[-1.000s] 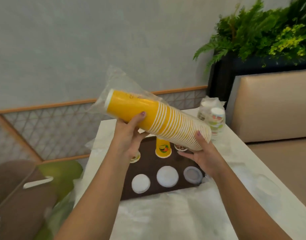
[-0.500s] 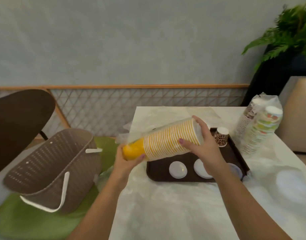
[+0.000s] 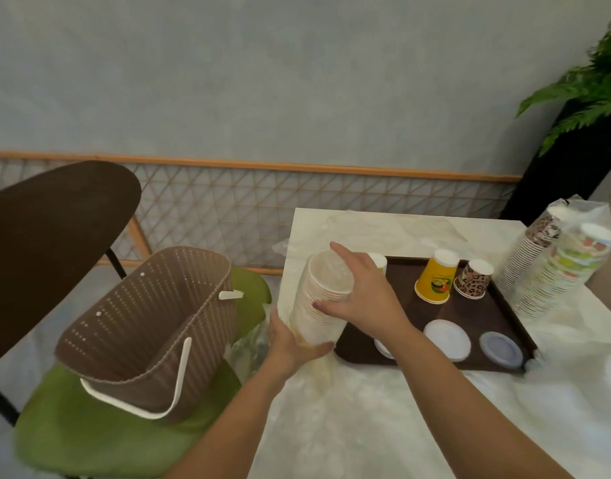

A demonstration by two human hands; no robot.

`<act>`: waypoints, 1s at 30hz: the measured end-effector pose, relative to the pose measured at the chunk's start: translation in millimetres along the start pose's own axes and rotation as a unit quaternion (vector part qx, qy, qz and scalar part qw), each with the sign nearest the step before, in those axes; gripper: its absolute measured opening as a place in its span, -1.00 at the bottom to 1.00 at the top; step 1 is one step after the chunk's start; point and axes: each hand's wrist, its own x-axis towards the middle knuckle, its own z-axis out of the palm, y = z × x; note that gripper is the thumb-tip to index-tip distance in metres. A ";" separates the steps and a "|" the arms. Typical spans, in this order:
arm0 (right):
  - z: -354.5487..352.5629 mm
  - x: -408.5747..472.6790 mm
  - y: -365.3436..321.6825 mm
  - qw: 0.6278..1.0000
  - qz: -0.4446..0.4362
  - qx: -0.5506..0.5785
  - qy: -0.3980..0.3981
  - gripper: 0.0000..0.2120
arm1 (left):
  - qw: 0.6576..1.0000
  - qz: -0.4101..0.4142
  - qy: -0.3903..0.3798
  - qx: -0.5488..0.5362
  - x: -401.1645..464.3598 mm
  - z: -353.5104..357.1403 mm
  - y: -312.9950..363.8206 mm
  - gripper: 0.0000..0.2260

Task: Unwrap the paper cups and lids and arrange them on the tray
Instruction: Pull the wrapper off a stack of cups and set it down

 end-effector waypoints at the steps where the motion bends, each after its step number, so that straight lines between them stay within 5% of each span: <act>1: 4.0 1.8 -2.3 1.000 0.003 -0.009 -0.004 -0.08 | 0.998 0.057 0.023 -0.001 -1.3 -3.3 12.7 0.16; 6: 9.2 13.4 -20.0 0.998 0.000 0.018 -0.054 -0.24 | 0.967 0.238 0.025 -0.085 -1.4 -20.8 77.4 -0.03; 9: 0.1 28.0 -31.1 0.999 -0.017 -0.044 -0.002 -0.55 | 0.971 0.206 0.021 -0.120 5.1 -18.9 91.0 -0.27; 16: 0.2 69.1 -47.9 0.939 0.013 -0.308 -0.152 -0.72 | 0.980 0.180 0.080 -0.026 15.6 -11.4 82.9 -0.29; 24: -37.5 87.1 -66.1 0.996 -0.043 -0.077 0.004 -0.85 | 0.980 0.168 0.102 -0.031 23.9 -23.7 85.6 -0.33; 30: -76.9 104.7 -80.3 0.985 -0.060 0.104 0.125 -0.89 | 0.980 0.171 0.099 -0.028 28.7 -24.5 86.9 -0.32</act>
